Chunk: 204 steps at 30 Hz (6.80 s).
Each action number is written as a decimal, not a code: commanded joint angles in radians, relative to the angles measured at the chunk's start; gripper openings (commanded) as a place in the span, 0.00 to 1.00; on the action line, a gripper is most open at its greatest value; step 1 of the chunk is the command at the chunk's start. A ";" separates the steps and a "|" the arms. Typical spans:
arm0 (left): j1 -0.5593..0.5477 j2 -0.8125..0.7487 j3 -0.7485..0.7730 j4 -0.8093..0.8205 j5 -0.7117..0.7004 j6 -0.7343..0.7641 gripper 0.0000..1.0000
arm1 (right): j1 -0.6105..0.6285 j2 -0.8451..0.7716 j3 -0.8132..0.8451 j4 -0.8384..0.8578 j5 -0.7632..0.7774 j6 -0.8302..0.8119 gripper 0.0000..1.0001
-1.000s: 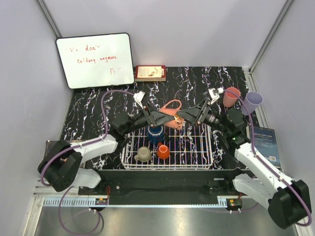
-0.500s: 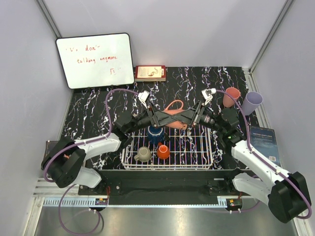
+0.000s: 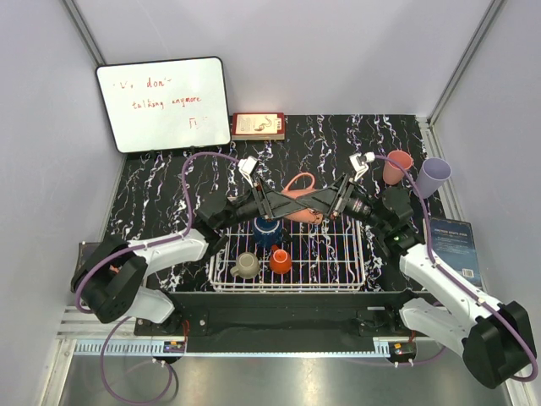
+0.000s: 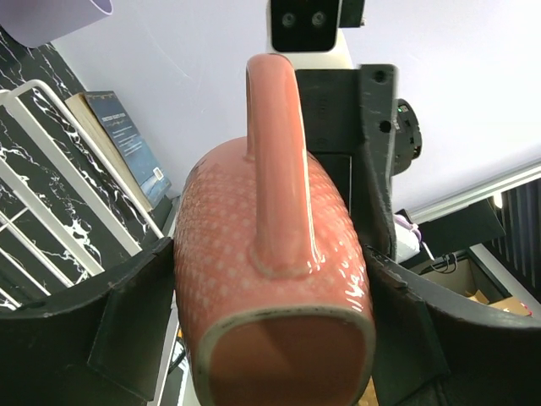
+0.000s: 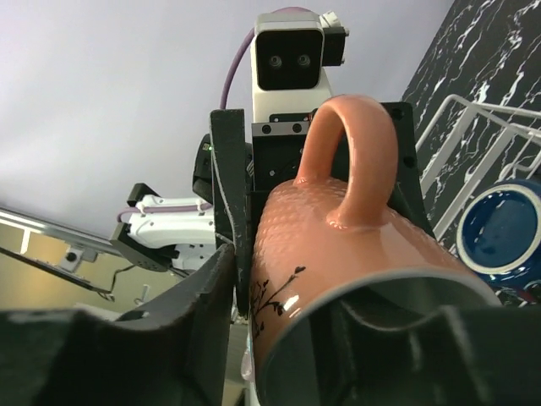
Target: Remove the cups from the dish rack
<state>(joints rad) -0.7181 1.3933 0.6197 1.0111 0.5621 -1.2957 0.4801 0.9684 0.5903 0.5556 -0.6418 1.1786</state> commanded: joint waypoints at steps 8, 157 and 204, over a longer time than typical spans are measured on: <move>-0.009 -0.063 0.002 0.072 0.047 0.029 0.00 | 0.008 0.012 0.019 0.078 0.017 0.006 0.01; -0.024 -0.298 0.192 -1.444 -0.650 0.438 0.98 | -0.367 1.333 1.452 -1.396 0.959 -0.655 0.00; -0.044 -0.439 0.262 -1.591 -0.841 0.595 0.99 | -0.025 0.781 1.317 -1.330 0.924 -0.677 1.00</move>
<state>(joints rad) -0.7593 0.9817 0.8471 -0.5571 -0.2142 -0.7624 0.3550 1.8874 2.0285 -0.8066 0.2470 0.5064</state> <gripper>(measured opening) 0.987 0.994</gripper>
